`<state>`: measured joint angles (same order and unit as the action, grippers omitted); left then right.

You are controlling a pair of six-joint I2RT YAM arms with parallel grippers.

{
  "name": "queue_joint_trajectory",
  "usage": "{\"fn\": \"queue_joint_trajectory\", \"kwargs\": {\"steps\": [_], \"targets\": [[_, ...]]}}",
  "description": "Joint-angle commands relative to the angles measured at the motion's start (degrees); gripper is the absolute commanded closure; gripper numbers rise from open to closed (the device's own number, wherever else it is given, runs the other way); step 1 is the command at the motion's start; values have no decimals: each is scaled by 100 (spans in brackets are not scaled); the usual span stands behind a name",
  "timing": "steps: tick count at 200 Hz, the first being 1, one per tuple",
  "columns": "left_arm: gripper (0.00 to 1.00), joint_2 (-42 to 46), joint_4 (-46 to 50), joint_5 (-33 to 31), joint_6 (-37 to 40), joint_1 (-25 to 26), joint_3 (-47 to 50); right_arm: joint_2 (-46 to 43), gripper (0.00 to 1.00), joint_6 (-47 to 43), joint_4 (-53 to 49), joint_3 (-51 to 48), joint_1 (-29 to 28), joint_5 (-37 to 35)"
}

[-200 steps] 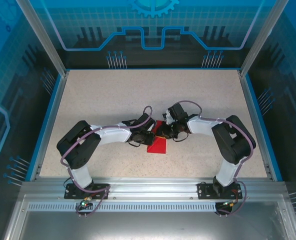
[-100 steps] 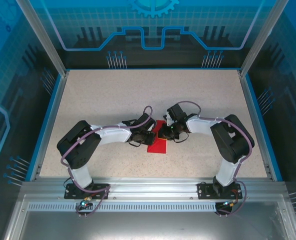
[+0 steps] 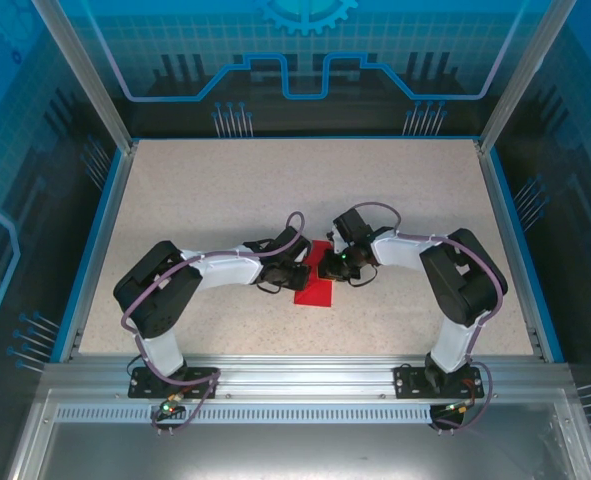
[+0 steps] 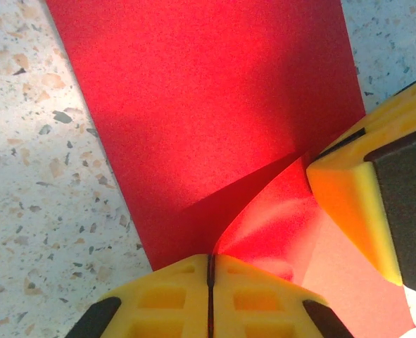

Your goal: Fold a paper plane with a square sheet of paper (fold left side to right side)

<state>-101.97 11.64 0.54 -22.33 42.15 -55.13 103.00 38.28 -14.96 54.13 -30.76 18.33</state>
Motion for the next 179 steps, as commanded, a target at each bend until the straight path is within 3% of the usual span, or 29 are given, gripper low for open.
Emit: {"fn": "queue_joint_trajectory", "kwargs": {"steps": [1, 72, 94, 124, 179], "targets": [[89, 27, 230, 45, 66, -17, -54, 260, 86, -110, -373, -55, -16, -274], [65, 1468, 778, -194, 6, -33, 83, 330, 86, -110, -345, -69, 36, -184], [64, 1808, 766, 26, -99, -28, 231, 324, 86, -110, -336, -78, 40, -175], [65, 1901, 265, 858, -313, 28, 504, 310, 86, -110, -315, -78, 37, -151], [68, 1219, -257, 1471, -492, 157, 597, 332, 86, -119, -327, -69, 36, -129]]}}
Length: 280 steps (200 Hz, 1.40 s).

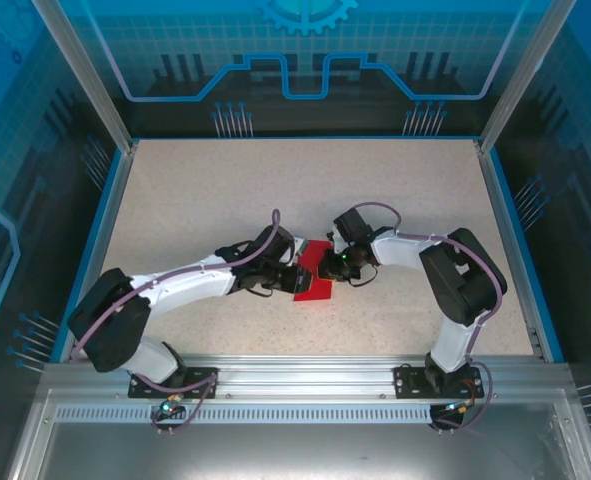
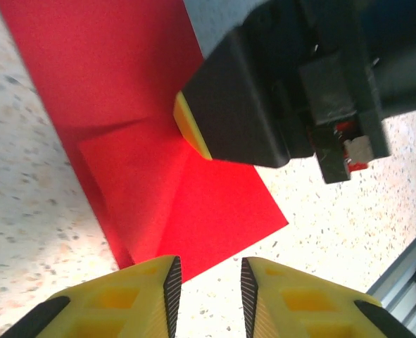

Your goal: Fold a paper plane with a square sheet of paper (fold left side to right side)

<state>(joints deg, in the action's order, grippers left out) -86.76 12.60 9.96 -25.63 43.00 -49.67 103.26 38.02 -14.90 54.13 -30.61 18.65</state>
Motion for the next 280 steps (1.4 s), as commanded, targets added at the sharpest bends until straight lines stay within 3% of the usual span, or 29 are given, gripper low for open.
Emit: {"fn": "queue_joint_trajectory", "kwargs": {"steps": [1, 45, 112, 189, 280], "targets": [[68, -309, -358, 540, -162, 79, 52, 303, 86, -93, -336, -69, 20, -161], [68, -579, -640, 849, -234, 130, 57, 342, 86, -109, -382, -47, 21, -157], [70, -921, -606, 610, -223, 138, 262, 366, 86, -146, -482, -7, 29, -180], [71, -922, -675, 455, -282, 136, 435, 376, 86, -168, -523, 34, 29, -190], [68, -339, -1073, 914, -568, -132, 399, 397, 86, -186, -567, 80, 33, -157]]}}
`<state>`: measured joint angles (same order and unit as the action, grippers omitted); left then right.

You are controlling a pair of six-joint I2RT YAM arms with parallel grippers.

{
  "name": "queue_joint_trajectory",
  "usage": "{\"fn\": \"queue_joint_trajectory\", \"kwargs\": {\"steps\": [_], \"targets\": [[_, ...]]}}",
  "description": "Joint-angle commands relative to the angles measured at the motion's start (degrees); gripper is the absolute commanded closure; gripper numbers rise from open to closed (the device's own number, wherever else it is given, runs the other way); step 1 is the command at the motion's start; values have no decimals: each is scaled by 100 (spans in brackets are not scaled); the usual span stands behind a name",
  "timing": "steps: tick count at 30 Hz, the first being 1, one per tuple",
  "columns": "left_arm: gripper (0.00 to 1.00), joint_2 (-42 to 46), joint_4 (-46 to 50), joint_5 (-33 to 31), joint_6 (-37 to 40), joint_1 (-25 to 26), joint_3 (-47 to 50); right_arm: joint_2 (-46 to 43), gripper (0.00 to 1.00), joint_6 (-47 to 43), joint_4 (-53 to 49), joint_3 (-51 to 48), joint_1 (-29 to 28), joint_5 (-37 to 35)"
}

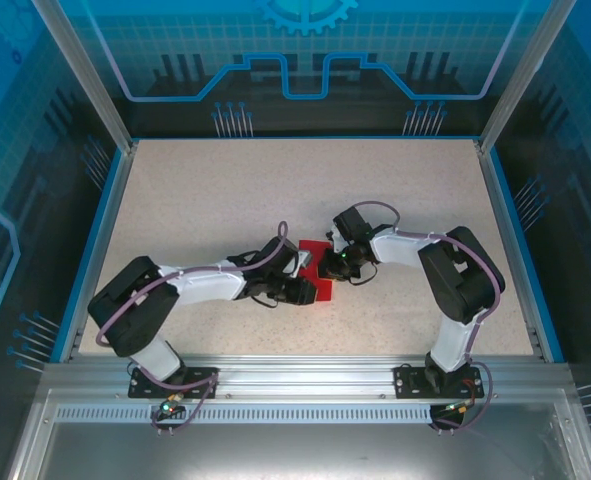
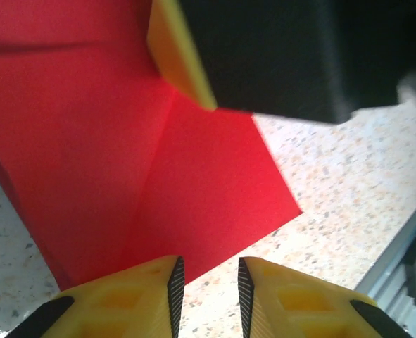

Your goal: Fold a paper plane with a square sheet of paper (fold left side to right side)

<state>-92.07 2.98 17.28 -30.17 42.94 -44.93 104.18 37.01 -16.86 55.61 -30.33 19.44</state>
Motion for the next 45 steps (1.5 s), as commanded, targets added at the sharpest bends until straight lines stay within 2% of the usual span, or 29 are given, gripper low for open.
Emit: {"fn": "queue_joint_trajectory", "kwargs": {"steps": [1, 13, 28, 45], "targets": [[68, 186, -104, 181, -113, -131, -72, 309, 86, -88, -370, -73, 3, -237], [69, -389, -70, 153, -41, -214, -131, 329, 86, -89, -392, -45, 0, -216], [71, -457, 218, -223, 60, -224, 50, 324, 86, -98, -401, -64, 5, -257], [73, -597, -120, -260, -167, -220, 585, 198, 86, -283, -415, -66, 118, -136]]}}
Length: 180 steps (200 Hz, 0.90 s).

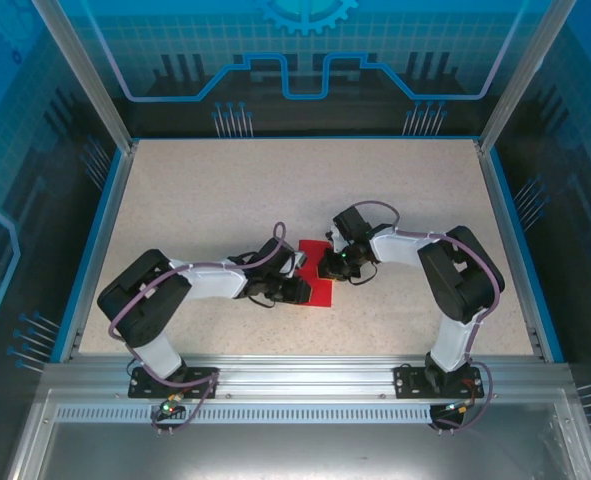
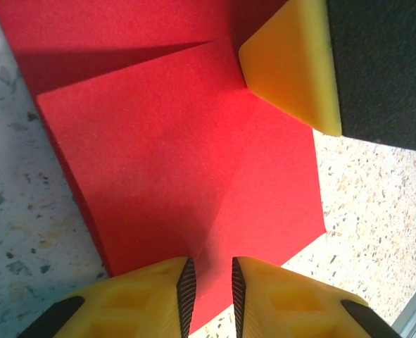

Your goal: Fold a paper plane with a square sheet of paper (fold left side to right side)

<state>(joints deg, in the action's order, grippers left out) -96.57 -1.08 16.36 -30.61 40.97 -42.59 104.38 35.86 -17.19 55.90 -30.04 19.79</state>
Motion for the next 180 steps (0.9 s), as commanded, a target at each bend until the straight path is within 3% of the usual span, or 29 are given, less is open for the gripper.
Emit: {"fn": "queue_joint_trajectory", "kwargs": {"steps": [1, 81, 120, 180], "targets": [[74, -123, 257, -170, -142, -27, 422, 148, 86, -207, -363, -89, 111, -119], [78, 15, 48, -97, -262, -27, 686, -651, 87, -492, -68, -280, 69, 837], [78, 77, 111, -128, -246, -25, 686, -486, 88, -381, -14, -272, -353, 825], [78, 76, 169, -155, -235, -23, 659, -28, 87, -467, -122, 18, -539, 855]]}}
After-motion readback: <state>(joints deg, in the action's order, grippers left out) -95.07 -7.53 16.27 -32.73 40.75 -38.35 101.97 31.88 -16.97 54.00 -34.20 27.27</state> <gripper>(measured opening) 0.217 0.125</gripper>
